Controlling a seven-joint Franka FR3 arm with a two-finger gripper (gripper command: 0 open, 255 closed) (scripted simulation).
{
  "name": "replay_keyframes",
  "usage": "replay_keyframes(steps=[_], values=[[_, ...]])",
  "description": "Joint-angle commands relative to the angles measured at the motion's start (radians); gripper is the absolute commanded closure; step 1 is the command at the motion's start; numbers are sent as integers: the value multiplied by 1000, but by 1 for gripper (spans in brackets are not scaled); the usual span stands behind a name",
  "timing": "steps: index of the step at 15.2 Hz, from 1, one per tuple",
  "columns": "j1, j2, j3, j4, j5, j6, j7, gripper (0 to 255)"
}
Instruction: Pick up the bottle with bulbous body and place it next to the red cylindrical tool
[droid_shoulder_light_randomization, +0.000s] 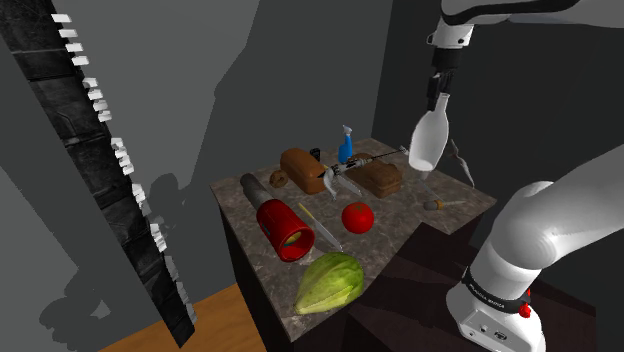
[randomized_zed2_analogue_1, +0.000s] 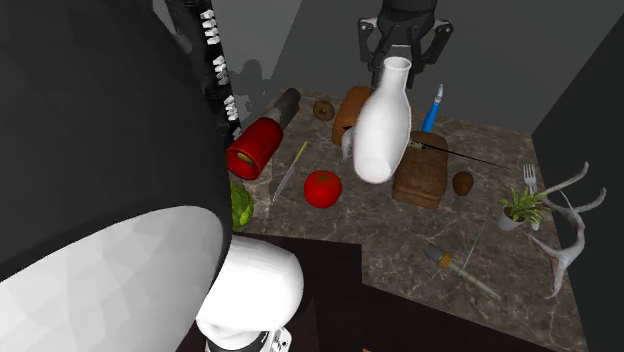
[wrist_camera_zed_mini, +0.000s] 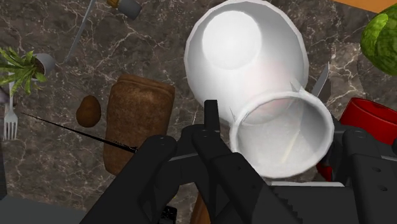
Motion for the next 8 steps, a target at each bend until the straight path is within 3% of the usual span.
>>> replay_keyframes(steps=[1, 8], values=[[15, 40, 10, 33, 18, 2, 18, 255], [76, 240, 50, 198, 101, 21, 93, 255]])
